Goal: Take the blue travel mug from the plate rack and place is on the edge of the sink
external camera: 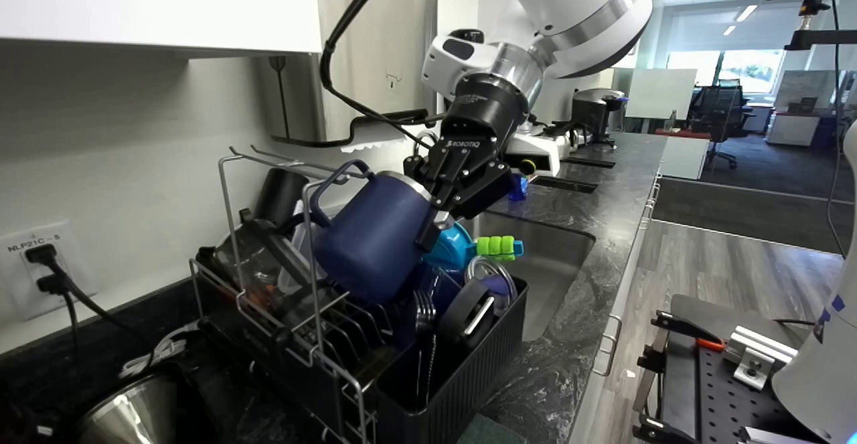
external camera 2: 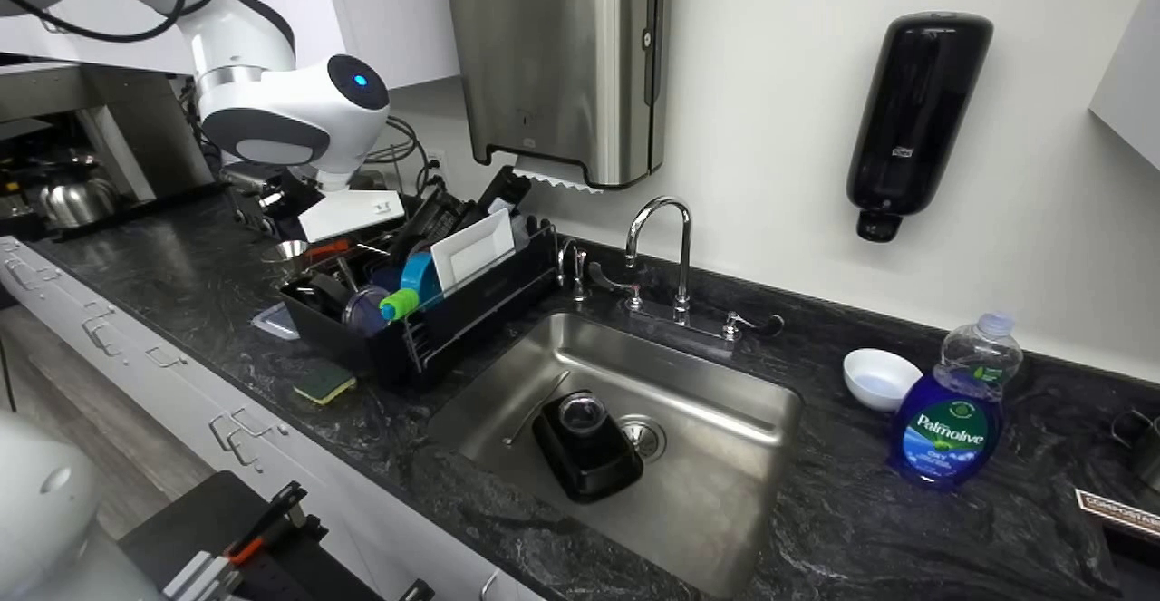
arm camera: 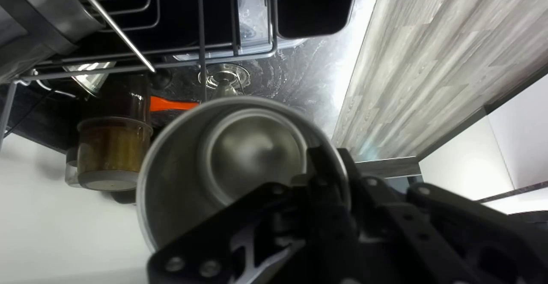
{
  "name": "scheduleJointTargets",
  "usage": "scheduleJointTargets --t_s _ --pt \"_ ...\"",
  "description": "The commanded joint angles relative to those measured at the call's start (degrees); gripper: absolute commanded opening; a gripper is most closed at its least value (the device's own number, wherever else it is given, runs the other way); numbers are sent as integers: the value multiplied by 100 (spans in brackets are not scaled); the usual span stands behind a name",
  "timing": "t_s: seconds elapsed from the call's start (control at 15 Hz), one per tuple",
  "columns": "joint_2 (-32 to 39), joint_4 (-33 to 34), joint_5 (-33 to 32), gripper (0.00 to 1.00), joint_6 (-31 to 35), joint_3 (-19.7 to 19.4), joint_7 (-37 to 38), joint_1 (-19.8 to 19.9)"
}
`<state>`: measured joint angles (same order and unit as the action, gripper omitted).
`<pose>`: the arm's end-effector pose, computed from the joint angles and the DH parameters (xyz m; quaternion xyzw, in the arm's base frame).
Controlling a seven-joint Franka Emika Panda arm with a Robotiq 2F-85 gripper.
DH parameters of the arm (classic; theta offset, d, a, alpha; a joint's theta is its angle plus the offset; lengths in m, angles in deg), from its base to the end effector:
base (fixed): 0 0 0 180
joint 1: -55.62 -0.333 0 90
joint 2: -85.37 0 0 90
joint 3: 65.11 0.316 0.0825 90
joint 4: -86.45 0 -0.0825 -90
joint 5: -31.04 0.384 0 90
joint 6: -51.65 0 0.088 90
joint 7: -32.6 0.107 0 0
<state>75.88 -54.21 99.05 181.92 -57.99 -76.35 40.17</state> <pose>0.4245 0.2013 0.3698 -0.6756 -0.6093 -0.2820 0.3047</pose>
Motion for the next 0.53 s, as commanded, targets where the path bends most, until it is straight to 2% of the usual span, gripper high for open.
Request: scheduleJointTargets --t_s 0.0,0.47 --pt "-2 -6 185 2 -112 88 -239 148" --pt "-647 -320 101 2 -582 88 -214 124"
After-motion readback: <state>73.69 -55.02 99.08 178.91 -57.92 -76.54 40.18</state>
